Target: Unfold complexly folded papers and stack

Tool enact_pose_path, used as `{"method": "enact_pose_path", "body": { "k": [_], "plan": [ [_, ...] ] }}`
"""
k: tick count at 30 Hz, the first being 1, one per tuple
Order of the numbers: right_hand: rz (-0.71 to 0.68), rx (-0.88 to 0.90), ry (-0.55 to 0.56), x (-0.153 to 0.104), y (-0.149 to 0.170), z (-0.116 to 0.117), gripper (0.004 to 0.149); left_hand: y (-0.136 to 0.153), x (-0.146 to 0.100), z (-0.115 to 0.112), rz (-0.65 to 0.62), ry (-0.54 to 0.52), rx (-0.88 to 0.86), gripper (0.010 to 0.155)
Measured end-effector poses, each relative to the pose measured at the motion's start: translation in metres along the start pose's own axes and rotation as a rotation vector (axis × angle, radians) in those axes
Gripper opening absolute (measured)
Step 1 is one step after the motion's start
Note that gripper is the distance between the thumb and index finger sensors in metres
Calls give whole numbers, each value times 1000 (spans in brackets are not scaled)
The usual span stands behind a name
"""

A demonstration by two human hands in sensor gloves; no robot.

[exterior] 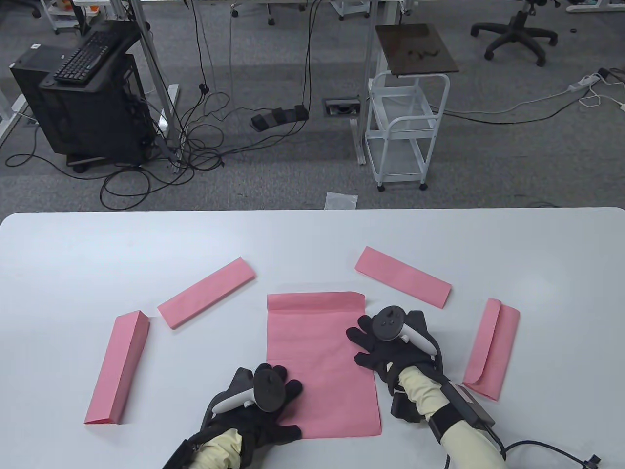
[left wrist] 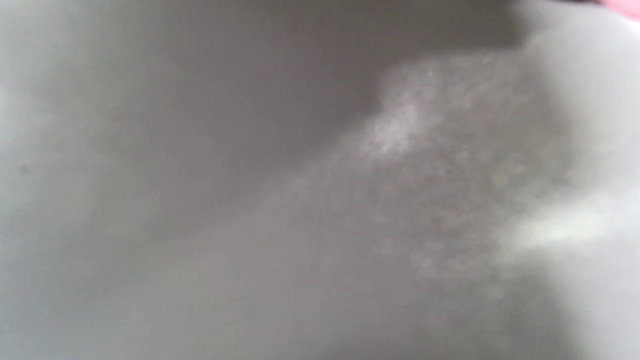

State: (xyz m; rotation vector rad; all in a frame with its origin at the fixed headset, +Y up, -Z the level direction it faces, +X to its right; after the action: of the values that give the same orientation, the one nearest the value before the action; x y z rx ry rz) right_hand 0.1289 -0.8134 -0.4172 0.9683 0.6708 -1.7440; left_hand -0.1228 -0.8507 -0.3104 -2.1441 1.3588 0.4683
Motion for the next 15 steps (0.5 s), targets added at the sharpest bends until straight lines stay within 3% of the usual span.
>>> {"method": "enact_pose_path", "body": {
  "k": [2, 6, 11, 15],
  "plan": [
    [-118, -47, -4, -9, -22, 6, 62, 0, 0, 0, 0, 0, 0, 86],
    [-320, -128, -125, -23, -65, 39, 65, 0, 0, 0, -2, 2, -3, 86],
    [-237, -207, -127, 4, -67, 39, 59, 0, 0, 0, -6, 8, -7, 85],
    [-78, -31, -95, 39, -50, 14, 55, 0, 1, 0, -10, 11, -7, 85]
  ]
}}
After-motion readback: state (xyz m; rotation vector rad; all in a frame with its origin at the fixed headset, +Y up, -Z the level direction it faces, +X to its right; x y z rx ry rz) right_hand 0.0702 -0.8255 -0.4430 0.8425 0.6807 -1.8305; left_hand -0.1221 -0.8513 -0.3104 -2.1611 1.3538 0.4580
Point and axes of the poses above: the tracker on the back of each hand, its own y axis roughly to the little-finger side, its own x axis roughly from the wrist to the fingertips, z = x × y, the point moved 5 cm from there along x, roughly from the wrist to the fingertips, and after that the axes turned 3 degrees about y, right-handed, at the moved point
